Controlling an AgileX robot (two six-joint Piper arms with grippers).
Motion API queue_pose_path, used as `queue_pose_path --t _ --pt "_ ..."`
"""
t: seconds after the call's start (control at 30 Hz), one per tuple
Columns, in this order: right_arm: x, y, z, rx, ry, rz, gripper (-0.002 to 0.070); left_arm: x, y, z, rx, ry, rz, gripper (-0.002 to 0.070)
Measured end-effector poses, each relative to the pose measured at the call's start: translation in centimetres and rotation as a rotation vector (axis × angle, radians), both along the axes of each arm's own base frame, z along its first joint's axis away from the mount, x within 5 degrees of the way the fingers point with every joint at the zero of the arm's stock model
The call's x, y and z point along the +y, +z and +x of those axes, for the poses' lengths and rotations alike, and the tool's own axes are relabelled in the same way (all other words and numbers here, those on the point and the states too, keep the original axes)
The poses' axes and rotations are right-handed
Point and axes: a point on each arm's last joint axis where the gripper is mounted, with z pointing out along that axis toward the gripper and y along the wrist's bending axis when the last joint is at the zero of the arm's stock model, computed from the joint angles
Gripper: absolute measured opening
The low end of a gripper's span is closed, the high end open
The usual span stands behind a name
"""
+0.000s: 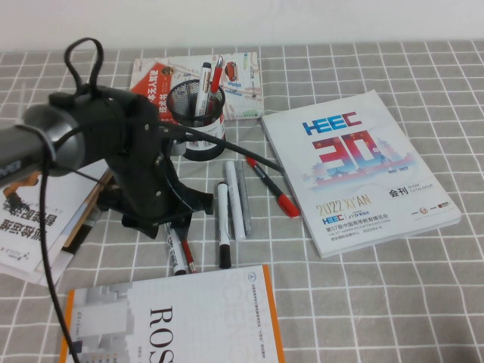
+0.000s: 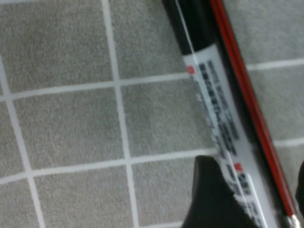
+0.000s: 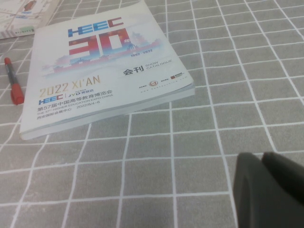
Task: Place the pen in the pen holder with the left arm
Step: Pick up the pen on the table
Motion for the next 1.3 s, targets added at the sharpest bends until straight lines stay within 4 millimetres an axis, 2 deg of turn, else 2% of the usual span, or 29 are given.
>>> queue_pose_path --t 0.5,0.63,0.73,0.83,1.03,1.2,1.3 --pt "0.0 0.0 0.0 0.000 0.000 0.000 -0.0013 0.2 -2.6 0.9 0.039 0.050 0.082 0.0334" --pt "0.0 0.0 0.0 0.000 0.000 0.000 -0.0013 0.1 -2.6 1.1 0.037 0.050 0.082 0.0329" --pt "0.0 0.0 0.0 0.000 0.000 0.000 -0.0013 0.1 -2.6 1.0 0.040 0.047 0.082 0.0276" --pt "0.0 0.0 0.0 0.000 0.000 0.000 -0.0013 0.0 -2.6 1.1 0.037 0.047 0.075 0.0118" --pt "0.0 0.0 0.0 0.000 0.000 0.000 -0.0013 0.4 -2.5 1.4 0.005 -0.003 0.126 0.0108" --pt "0.0 0.0 0.0 0.000 0.000 0.000 -0.0013 0.7 -1.2 1.4 -0.053 -0.032 0.139 0.0108" --pt "0.0 0.0 0.0 0.000 0.000 0.000 -0.0012 0.9 1.4 1.0 -0.124 -0.033 0.105 0.0108"
